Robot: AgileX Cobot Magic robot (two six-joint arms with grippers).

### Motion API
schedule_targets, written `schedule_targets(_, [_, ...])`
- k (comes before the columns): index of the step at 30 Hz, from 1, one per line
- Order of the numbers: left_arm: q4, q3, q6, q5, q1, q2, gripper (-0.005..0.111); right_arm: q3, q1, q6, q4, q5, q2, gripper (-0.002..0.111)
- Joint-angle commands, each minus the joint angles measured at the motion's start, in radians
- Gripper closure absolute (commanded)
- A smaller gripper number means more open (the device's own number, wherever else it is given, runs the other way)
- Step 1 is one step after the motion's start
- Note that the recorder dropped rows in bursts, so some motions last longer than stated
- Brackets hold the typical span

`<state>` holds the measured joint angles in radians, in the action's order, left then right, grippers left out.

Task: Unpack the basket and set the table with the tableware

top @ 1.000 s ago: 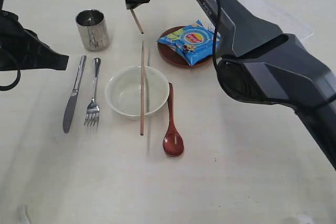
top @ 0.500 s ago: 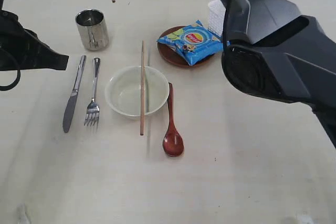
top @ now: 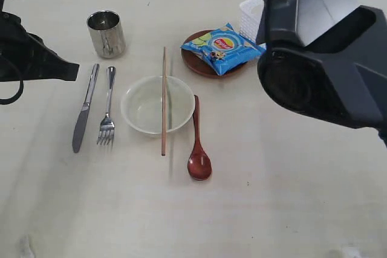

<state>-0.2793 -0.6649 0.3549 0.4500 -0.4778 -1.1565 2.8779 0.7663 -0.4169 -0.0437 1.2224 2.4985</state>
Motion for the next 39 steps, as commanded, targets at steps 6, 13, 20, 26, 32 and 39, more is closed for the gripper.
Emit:
schedule_targets(6, [-0.004, 0.005, 0.000, -0.003, 0.003, 0.005, 0.106, -0.483, 0.011, 0.055, 0.122, -0.001, -0.304, 0.109])
schedule_targets(13, [-0.004, 0.005, 0.000, -0.003, 0.003, 0.005, 0.106, -1.018, 0.114, -0.155, 0.302, -0.159, -0.580, 0.109])
schedule_targets(20, [-0.004, 0.005, 0.000, -0.005, 0.003, 0.005, 0.106, -1.312, 0.185, -0.471, 0.404, -0.289, -0.647, 0.109])
schedule_targets(26, [-0.002, 0.005, 0.000, -0.005, 0.003, 0.005, 0.106, -1.450, 0.246, -0.747, 0.473, -0.455, -0.647, 0.109])
schedule_targets(32, [-0.004, 0.005, 0.000, -0.005, 0.003, 0.005, 0.106, -1.508, 0.273, -0.880, 0.552, -0.507, -0.641, 0.109])
schedule_targets(39, [-0.004, 0.005, 0.000, -0.005, 0.003, 0.005, 0.106, -1.601, 0.273, -0.960, 0.552, -0.577, -0.641, 0.109])
